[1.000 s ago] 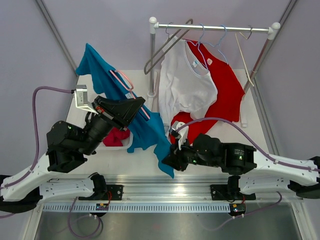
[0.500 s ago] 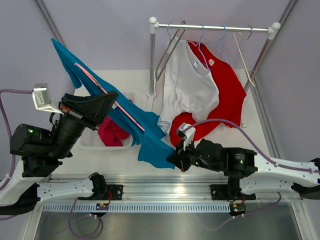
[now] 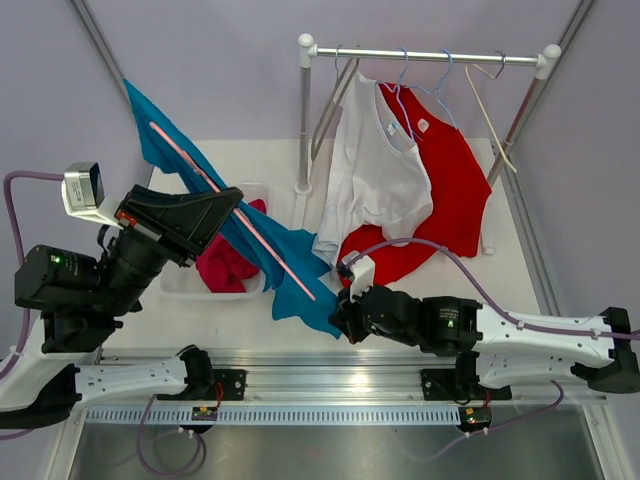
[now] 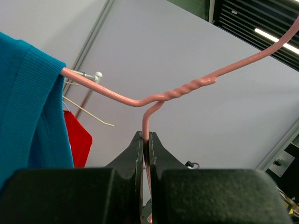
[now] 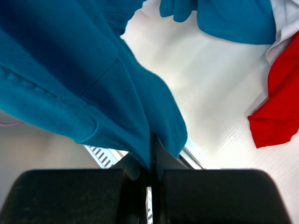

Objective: Remove the t-shirt from the hanger

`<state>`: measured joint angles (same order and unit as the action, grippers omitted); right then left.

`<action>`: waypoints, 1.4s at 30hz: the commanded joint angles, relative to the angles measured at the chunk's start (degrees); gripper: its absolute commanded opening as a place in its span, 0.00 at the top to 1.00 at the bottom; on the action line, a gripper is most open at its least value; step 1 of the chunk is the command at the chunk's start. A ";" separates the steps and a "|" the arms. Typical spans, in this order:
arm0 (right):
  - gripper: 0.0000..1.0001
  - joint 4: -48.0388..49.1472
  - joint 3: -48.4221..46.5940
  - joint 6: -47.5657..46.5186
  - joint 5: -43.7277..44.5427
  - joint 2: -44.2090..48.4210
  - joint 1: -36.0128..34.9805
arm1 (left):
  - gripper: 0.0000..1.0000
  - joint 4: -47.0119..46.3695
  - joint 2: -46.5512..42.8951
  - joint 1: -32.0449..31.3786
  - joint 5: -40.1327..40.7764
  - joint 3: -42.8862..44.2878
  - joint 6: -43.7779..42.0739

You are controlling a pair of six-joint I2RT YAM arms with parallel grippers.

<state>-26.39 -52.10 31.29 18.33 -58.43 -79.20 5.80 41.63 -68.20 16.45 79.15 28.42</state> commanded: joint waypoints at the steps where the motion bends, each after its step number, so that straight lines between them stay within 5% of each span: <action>1: 0.91 -2.35 -2.04 -0.61 3.21 2.43 -0.52 | 1.00 -9.76 0.03 0.00 -3.79 1.44 -1.35; 4: 0.53 -2.61 -3.09 -1.92 2.68 9.02 -0.52 | 1.00 -7.49 1.17 -0.09 -3.97 0.65 -1.79; 5: 0.31 -3.48 -4.93 -2.63 2.24 11.91 -0.52 | 1.00 -7.13 1.52 0.00 -3.97 0.39 -1.97; 6: 0.25 -4.19 -6.42 -3.42 1.20 12.98 -0.52 | 1.00 -6.95 2.05 -0.09 -4.14 -0.66 -2.14; 17: 0.14 -10.52 -37.00 -20.91 -0.14 2.83 -0.52 | 1.00 -7.21 6.09 0.00 -2.82 -5.24 -2.06; 31: 0.43 -13.51 -44.67 -25.58 5.76 -10.21 -0.52 | 1.00 -8.61 7.50 0.00 -3.62 -5.50 -1.09; 35: 0.75 -11.24 -42.66 -24.61 7.68 -9.86 -0.61 | 1.00 -9.23 7.24 -0.09 -3.35 -6.29 -0.92; 39: 0.81 -10.52 -41.07 -23.64 9.79 -8.80 -1.22 | 1.00 -9.67 5.84 -0.09 -0.81 -8.05 -1.53; 41: 0.99 -10.52 -40.54 -23.55 11.28 -8.19 -1.31 | 1.00 -9.67 5.05 0.00 -0.54 -8.66 -1.88; 42: 1.00 -10.70 -40.37 -23.29 11.73 -7.93 -1.31 | 1.00 -9.58 5.04 0.00 -0.63 -8.67 -2.06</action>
<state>-38.65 -92.68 7.60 24.60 -69.01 -80.60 0.97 48.97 -68.10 14.83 70.46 28.27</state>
